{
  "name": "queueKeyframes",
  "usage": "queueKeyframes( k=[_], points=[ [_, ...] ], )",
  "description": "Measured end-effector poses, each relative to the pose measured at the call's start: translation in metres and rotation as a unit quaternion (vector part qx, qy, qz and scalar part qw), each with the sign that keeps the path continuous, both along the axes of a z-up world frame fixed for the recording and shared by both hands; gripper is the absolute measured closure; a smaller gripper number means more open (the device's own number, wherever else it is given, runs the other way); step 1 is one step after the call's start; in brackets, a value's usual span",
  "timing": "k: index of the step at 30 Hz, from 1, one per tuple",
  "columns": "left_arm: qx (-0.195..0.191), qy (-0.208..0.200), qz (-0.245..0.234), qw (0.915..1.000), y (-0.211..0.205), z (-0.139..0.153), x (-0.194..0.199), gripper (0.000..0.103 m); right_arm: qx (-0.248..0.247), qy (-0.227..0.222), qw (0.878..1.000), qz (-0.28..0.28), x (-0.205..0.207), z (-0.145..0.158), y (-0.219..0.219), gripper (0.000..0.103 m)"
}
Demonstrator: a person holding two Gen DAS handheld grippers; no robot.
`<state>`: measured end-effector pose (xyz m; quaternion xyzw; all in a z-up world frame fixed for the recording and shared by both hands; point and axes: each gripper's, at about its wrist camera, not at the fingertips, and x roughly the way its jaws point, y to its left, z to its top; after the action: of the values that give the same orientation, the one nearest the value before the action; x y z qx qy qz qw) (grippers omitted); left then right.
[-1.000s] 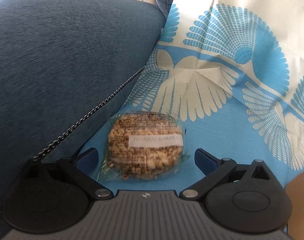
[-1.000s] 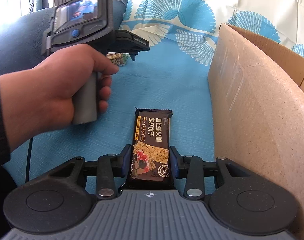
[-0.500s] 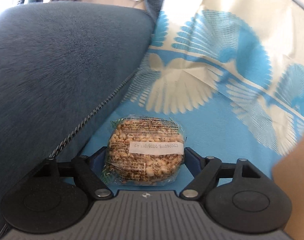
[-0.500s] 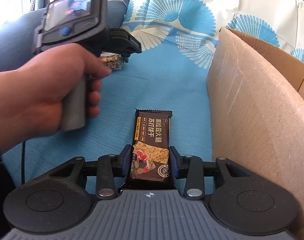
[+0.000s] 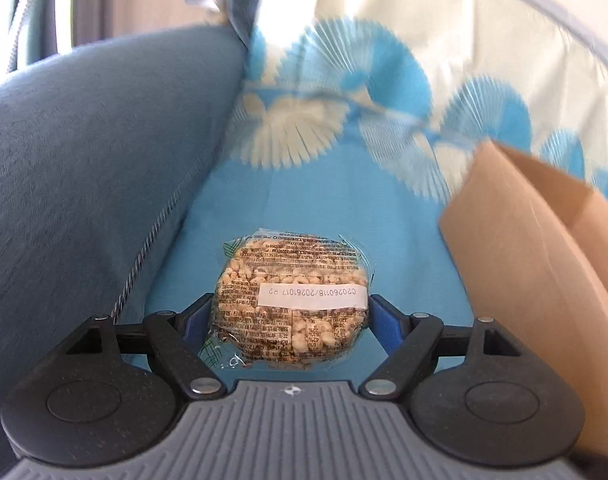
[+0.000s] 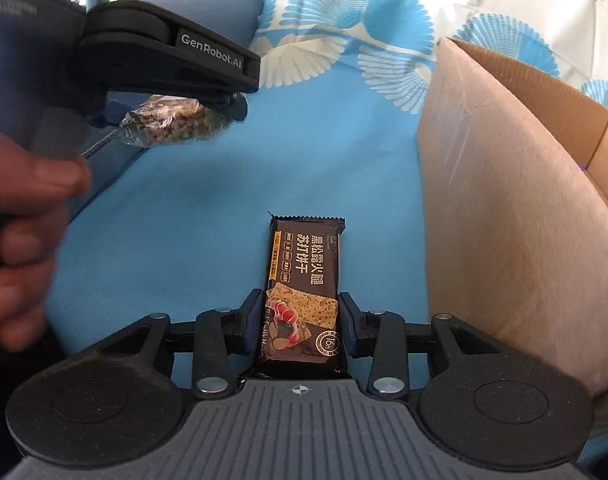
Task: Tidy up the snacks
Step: 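Grasp the clear nut cluster bag with the left gripper while the right holds the cracker bar, then carry the nut cluster bag and cracker bar over the box with both grippers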
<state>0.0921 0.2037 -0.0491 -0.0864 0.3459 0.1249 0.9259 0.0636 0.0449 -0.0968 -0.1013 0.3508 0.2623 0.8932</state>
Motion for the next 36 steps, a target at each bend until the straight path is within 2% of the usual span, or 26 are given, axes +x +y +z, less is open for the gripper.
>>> queueKeyframes(
  k=[3, 5, 7, 9, 10, 15, 22, 29, 36],
  points=[
    [0.037, 0.046, -0.030, 0.9978, -0.001, 0.007, -0.010, 0.019, 0.007, 0.013, 1.000, -0.003, -0.002, 0.001, -0.004, 0.062],
    [0.033, 0.076, -0.040, 0.9957, 0.006, 0.006, -0.015, 0.019, 0.010, 0.021, 1.000, -0.006, -0.002, 0.002, -0.005, 0.062],
    [-0.019, 0.126, -0.048, 0.9906, 0.020, -0.004, -0.016, 0.018, 0.008, 0.023, 1.000, -0.002, -0.003, 0.001, -0.003, 0.062],
    [-0.073, 0.169, -0.057, 0.9814, 0.030, -0.016, -0.014, 0.018, 0.001, 0.015, 1.000, 0.005, -0.006, -0.001, -0.003, 0.062],
    [-0.087, 0.175, -0.055, 0.9793, 0.034, -0.018, -0.014, 0.018, -0.002, 0.011, 1.000, 0.008, -0.008, -0.002, -0.004, 0.062],
    [-0.108, 0.173, -0.014, 0.9789, 0.042, -0.022, -0.019, 0.017, -0.002, 0.009, 1.000, 0.009, -0.011, -0.002, -0.007, 0.062],
    [-0.095, 0.197, -0.012, 0.9757, 0.035, -0.027, 0.000, 0.009, 0.000, 0.011, 1.000, 0.009, -0.007, -0.002, -0.006, 0.061],
    [-0.074, 0.206, -0.015, 0.9756, 0.034, -0.029, 0.004, 0.007, -0.001, 0.009, 1.000, 0.009, -0.008, -0.003, -0.006, 0.060],
    [-0.070, 0.206, -0.014, 0.9760, 0.032, -0.031, 0.015, 0.007, -0.003, 0.003, 1.000, 0.011, -0.009, -0.004, -0.005, 0.060]
  ],
)
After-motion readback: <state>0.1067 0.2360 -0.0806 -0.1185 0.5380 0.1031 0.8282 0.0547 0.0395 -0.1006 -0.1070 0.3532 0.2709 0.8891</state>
